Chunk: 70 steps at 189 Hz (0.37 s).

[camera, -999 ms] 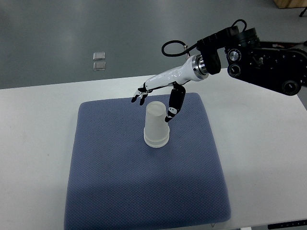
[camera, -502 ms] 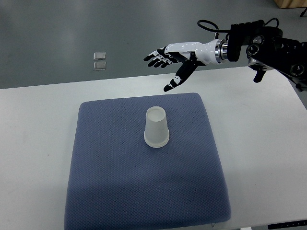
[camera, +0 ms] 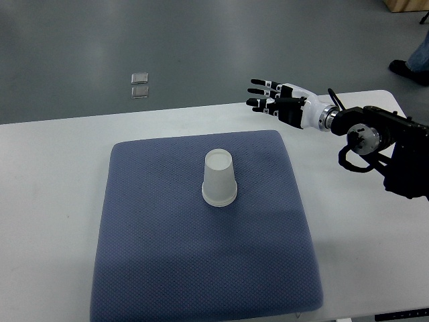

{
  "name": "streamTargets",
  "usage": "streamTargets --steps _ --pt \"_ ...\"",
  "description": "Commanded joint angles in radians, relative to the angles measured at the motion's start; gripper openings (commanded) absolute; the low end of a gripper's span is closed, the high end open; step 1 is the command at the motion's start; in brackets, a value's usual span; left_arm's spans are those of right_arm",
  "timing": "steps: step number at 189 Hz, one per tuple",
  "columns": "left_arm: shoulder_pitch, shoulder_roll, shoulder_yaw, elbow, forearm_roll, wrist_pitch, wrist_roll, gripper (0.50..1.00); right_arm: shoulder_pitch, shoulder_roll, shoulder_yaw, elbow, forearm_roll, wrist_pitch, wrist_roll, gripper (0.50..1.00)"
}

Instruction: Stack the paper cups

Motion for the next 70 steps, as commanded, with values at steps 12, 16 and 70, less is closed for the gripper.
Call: streamTargets --steps 12,16,70 --pt "0.000 0.000 0.000 0.000 0.000 0.000 0.000 1.000 -0.054 0.028 0.081 -0.005 0.078 -0.026 0.007 0.921" --pt "0.000 0.000 0.000 0.000 0.000 0.000 0.000 1.000 -0.056 0.028 0.093 -0.005 0.078 -0.025 0.007 0.921" --pt "0.000 0.000 0.000 0.000 0.000 0.000 0.000 1.000 -0.109 0.028 0.177 -0.003 0.078 -0.017 0.007 0.921"
